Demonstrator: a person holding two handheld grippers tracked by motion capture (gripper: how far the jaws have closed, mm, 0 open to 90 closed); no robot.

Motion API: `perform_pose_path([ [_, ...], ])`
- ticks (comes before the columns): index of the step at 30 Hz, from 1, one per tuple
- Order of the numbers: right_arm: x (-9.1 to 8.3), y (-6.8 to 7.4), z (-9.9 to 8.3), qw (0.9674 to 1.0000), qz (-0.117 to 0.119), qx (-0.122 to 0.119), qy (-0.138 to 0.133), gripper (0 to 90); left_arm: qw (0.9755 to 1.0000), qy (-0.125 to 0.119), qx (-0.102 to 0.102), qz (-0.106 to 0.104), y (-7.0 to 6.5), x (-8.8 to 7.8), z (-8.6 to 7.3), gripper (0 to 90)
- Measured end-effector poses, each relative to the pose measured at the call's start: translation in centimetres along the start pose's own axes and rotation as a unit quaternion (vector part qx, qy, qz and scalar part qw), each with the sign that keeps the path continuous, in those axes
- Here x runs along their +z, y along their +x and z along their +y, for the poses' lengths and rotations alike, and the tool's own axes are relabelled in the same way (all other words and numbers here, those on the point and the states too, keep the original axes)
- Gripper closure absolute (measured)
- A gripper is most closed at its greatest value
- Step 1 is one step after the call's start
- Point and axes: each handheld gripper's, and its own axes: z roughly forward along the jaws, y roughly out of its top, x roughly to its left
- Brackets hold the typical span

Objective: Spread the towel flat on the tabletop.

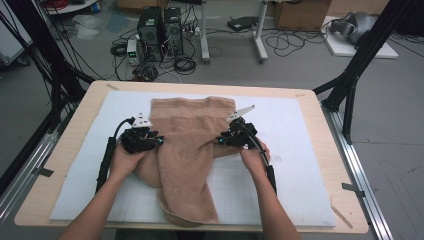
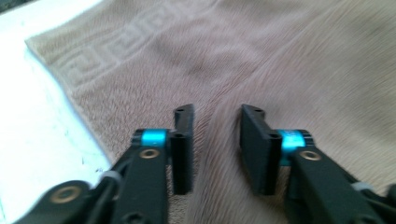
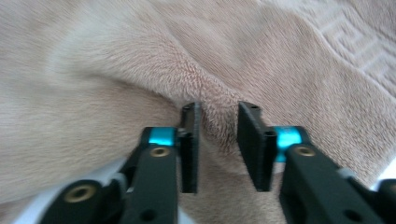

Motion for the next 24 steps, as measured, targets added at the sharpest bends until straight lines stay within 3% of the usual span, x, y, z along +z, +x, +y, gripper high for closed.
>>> perform_pose_path([
  [4,-1.7,1.9,0.1,0.9993,-0.003,-0.032,-0.017,60.2,0.9998,-0.016,0.011,-0.006,-0.4,-2.7,-0.2,56.9],
  [7,-2.9,3.7,-0.6,0.9981,0.011,-0.05,-0.036,58.5,0.9992,-0.027,0.025,-0.013,-1.2,-4.6,-0.9,54.9],
  [11,-3.2,6.2,-2.0,0.9957,0.034,-0.074,-0.046,56.6,0.998,-0.046,0.036,-0.027,-2.9,-6.5,-3.0,52.6],
  [14,-2.7,7.8,-3.0,0.9931,0.06,-0.085,-0.055,52.8,0.9975,-0.047,0.038,-0.036,-4.0,-7.2,-5.1,51.2],
  [18,-1.2,9.6,-3.4,0.9895,0.093,-0.104,-0.039,45.9,0.9966,-0.037,0.038,-0.063,-5.2,-7.4,-7.2,49.4],
  [21,0.1,10.8,-3.4,0.9867,0.096,-0.129,-0.023,43.6,0.9959,0.0,0.051,-0.075,-5.9,-6.5,-8.0,50.6],
  [24,1.8,11.5,-3.6,0.9857,0.09,-0.142,0.006,49.2,0.9946,0.038,0.071,-0.066,-6.6,-5.1,-8.2,57.3],
])
